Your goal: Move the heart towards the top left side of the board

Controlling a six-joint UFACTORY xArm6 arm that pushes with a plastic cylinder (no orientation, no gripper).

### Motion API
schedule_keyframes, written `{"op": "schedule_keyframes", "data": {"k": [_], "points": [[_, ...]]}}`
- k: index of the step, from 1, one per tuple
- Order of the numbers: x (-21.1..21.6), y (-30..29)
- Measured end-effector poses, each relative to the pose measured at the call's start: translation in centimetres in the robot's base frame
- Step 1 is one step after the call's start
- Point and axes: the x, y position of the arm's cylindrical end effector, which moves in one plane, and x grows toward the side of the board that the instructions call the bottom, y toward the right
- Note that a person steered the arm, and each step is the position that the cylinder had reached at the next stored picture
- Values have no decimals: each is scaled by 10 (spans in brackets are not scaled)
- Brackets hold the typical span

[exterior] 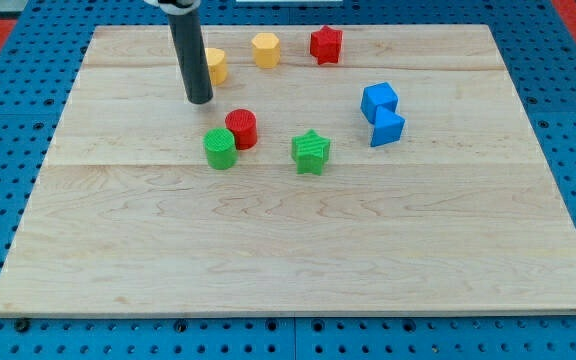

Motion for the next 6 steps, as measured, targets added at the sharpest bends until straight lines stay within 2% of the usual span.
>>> {"op": "schedule_keyframes", "data": {"k": [1,2,3,4,5,6], "points": [[-17,33],[-48,12],[-76,-33],[-59,-22],[-39,50],[-40,137]]}}
